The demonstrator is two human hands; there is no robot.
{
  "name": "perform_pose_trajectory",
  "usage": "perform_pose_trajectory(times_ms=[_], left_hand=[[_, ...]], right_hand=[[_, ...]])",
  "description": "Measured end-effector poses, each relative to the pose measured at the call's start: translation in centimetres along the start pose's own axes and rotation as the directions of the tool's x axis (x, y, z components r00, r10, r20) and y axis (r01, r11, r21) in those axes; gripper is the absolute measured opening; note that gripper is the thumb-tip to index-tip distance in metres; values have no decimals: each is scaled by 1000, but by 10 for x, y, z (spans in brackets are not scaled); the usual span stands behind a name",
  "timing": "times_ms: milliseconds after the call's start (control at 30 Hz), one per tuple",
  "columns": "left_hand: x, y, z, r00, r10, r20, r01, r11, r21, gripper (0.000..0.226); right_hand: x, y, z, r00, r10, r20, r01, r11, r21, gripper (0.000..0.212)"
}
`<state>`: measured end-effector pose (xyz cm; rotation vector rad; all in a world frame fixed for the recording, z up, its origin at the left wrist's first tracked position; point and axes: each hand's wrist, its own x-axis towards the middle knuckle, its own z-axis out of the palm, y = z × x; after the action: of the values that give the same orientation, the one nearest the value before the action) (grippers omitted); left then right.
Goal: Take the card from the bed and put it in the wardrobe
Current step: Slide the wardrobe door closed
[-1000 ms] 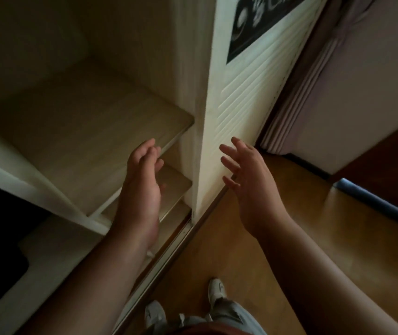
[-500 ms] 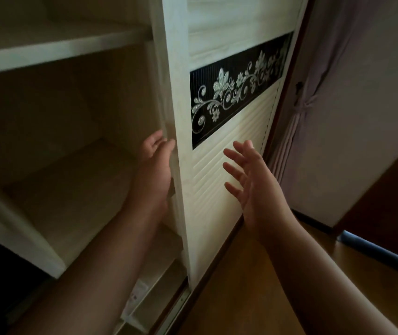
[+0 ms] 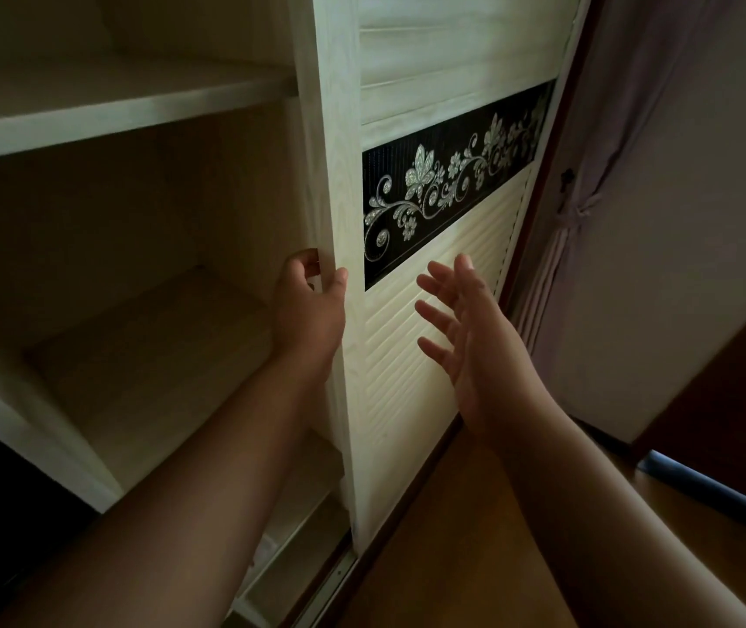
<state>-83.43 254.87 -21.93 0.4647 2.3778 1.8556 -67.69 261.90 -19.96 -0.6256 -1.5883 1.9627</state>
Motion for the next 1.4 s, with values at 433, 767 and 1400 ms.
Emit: perform_pose_trajectory(times_ms=[433,767,1400], left_hand=[[-9,-20,-13,977,189,-101,-170,970,174,39],[-61,-31,-77,989,-26,-145,0,983,-181,39],[-148,-81,-179,829,-315,-463,126,911,-393,32]], right_hand=[[23,13,16,995,74,66,-67,993,-100,84],[19,41,53,937,143,319,-89,980,-177,86],[-24,74,97,835,130,535,-7,974,-226,74]])
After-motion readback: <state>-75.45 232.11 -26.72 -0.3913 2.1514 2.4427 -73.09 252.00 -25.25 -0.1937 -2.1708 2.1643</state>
